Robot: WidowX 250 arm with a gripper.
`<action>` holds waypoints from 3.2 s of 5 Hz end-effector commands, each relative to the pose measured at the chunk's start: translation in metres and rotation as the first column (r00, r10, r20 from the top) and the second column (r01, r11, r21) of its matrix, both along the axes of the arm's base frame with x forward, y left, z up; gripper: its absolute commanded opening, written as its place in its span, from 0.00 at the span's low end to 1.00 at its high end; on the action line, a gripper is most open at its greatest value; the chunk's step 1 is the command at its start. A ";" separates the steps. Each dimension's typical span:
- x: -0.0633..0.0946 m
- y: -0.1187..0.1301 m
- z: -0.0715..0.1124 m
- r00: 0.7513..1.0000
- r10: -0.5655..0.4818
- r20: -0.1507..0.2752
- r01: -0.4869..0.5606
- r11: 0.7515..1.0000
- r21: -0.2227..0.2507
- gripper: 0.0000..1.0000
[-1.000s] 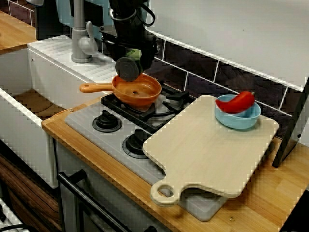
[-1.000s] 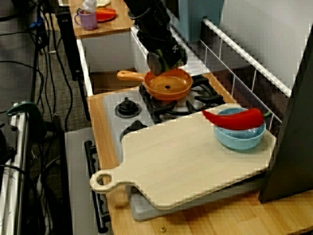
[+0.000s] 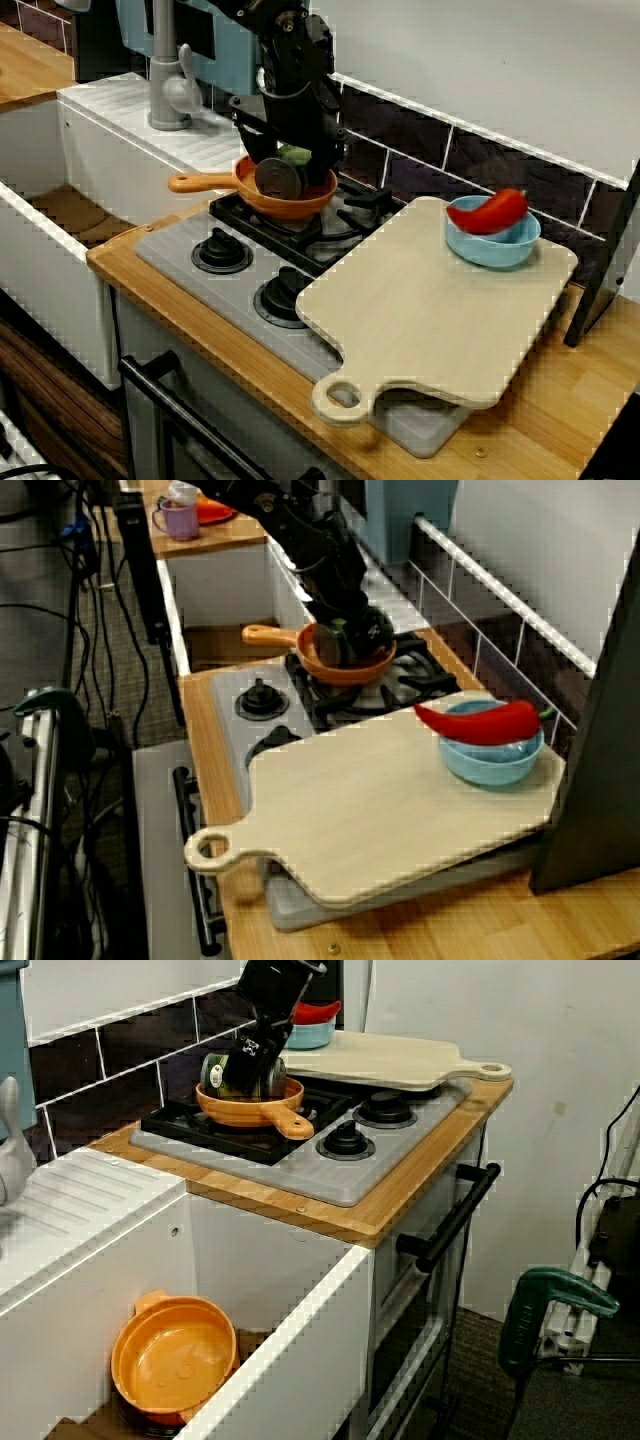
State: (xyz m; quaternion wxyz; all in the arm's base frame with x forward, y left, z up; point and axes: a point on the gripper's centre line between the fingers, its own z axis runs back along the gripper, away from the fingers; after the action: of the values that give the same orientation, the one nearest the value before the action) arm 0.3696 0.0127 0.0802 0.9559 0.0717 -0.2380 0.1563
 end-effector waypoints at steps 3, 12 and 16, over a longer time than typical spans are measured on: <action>0.000 -0.001 0.042 0.997 -0.059 0.041 0.062 0.995 -0.080 1.00; -0.019 0.004 0.079 0.999 -0.013 -0.038 0.010 0.996 -0.083 0.00; -0.022 -0.010 0.074 0.992 -0.087 -0.087 0.093 0.994 0.061 0.00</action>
State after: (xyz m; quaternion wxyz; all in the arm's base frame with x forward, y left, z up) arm 0.3554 0.0027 0.1396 0.9720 0.1006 -0.1860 0.1021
